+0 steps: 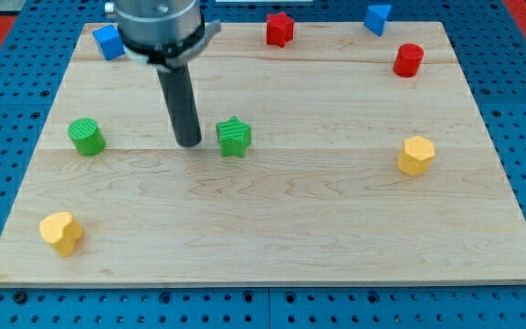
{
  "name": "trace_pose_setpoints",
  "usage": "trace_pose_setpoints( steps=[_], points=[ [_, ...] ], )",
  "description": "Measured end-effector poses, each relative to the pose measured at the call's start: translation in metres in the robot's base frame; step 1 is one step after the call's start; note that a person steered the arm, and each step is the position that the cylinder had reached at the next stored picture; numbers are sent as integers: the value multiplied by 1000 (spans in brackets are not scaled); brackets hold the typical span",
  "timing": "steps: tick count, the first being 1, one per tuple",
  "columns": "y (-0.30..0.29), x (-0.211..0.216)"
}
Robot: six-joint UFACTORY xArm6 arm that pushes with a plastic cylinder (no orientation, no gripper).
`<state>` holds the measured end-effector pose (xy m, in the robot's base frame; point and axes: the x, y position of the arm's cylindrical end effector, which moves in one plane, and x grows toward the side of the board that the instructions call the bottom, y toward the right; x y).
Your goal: Push the green star to the bottom center
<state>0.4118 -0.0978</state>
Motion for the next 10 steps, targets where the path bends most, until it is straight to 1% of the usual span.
trace_pose_setpoints(
  steps=[2, 3, 4, 6, 8, 9, 10],
  points=[
    [91, 7],
    [125, 2],
    [147, -2],
    [123, 7],
    [111, 51],
    [95, 76],
    [95, 97]
  ],
)
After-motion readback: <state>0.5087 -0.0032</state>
